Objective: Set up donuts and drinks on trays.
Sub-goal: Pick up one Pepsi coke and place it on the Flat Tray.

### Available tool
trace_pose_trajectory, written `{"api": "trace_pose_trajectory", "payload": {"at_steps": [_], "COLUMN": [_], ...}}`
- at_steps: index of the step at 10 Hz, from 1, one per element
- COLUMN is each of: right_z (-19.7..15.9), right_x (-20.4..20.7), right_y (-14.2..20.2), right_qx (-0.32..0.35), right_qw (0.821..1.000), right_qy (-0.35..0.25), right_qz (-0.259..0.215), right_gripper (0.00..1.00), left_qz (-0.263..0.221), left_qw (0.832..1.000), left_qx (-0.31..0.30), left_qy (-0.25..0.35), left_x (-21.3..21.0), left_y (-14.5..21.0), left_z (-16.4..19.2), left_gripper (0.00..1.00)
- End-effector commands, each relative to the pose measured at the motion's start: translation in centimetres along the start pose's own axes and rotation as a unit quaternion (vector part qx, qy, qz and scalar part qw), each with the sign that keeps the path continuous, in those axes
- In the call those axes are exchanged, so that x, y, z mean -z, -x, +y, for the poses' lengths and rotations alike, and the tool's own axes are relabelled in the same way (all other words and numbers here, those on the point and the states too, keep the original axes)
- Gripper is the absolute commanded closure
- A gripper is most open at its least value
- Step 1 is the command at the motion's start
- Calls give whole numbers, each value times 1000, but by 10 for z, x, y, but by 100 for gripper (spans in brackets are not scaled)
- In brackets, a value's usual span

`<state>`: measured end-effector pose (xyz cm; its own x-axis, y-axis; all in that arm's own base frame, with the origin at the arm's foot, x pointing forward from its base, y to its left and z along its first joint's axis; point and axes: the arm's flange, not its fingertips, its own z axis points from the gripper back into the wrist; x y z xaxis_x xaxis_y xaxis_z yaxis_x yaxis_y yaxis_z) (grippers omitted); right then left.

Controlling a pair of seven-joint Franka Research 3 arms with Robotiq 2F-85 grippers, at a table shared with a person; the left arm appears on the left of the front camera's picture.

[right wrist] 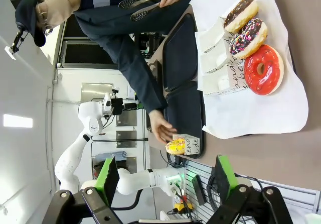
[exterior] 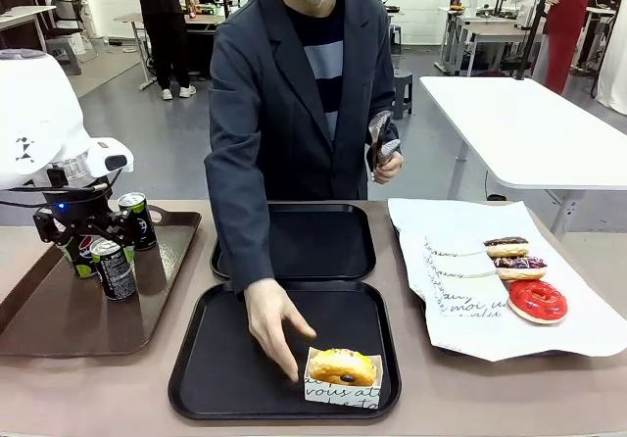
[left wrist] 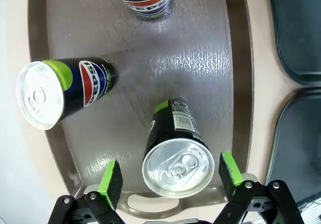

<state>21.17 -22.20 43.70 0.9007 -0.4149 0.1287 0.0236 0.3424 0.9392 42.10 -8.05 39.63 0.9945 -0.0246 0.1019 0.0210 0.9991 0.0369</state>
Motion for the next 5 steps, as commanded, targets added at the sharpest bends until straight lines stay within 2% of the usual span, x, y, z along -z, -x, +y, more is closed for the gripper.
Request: {"api": "trace_pose_trajectory", "payload": {"at_steps": [1, 5], "right_z": [-1, -1], "right_x": [0, 0], "right_y": [0, 0], "right_qx": [-5, -5], "right_qw": [1000, 1000], "right_qy": [-8, -8], "right_qz": [0, 0], "right_gripper": [0, 0], "left_qz": [-3, -1], "left_qw": [1000, 1000], "left_qx": [-6, -16], "left_qy": [-7, -2], "left_x": [7, 15], "left_y": [-10, -15], "left_z": [0, 1], "left_gripper": [0, 0]}}
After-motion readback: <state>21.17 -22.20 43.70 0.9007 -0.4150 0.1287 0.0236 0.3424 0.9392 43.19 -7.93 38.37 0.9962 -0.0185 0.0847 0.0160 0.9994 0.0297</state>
